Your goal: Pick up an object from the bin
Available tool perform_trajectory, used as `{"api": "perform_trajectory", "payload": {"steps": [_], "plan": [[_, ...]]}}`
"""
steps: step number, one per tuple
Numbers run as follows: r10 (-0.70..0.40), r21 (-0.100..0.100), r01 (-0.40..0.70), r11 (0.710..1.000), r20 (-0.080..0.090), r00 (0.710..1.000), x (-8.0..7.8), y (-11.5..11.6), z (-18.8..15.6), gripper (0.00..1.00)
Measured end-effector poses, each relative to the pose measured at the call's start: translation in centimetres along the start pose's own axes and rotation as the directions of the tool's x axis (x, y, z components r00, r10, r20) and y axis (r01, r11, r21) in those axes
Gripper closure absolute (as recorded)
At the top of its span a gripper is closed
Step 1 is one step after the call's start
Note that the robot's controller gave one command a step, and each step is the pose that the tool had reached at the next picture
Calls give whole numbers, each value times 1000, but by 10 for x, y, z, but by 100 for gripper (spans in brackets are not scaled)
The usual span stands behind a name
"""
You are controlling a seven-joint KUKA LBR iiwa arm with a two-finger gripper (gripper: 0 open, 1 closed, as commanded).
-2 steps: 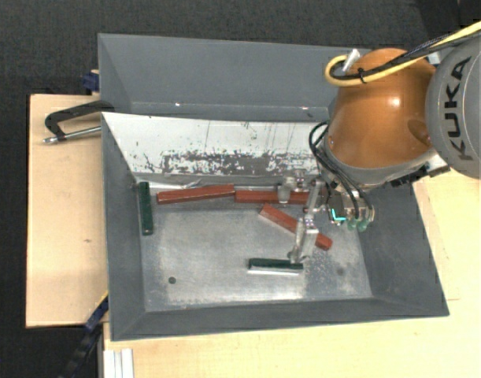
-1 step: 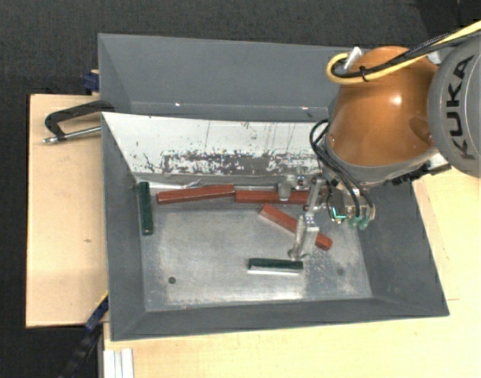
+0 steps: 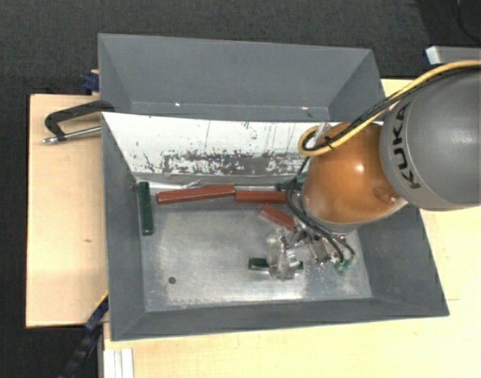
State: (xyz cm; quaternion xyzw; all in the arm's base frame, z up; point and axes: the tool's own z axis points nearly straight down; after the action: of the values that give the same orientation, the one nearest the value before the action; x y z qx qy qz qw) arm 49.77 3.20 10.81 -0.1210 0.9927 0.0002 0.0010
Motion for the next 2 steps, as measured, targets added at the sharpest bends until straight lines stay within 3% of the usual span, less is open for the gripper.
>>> {"api": "perform_trajectory", "payload": {"steps": [1,2], "plan": [[-7,-1,7,1000,-2,1000,1,0,5,0],[-7,-1,7,1000,-2,1000,1,0,5,0]]}}
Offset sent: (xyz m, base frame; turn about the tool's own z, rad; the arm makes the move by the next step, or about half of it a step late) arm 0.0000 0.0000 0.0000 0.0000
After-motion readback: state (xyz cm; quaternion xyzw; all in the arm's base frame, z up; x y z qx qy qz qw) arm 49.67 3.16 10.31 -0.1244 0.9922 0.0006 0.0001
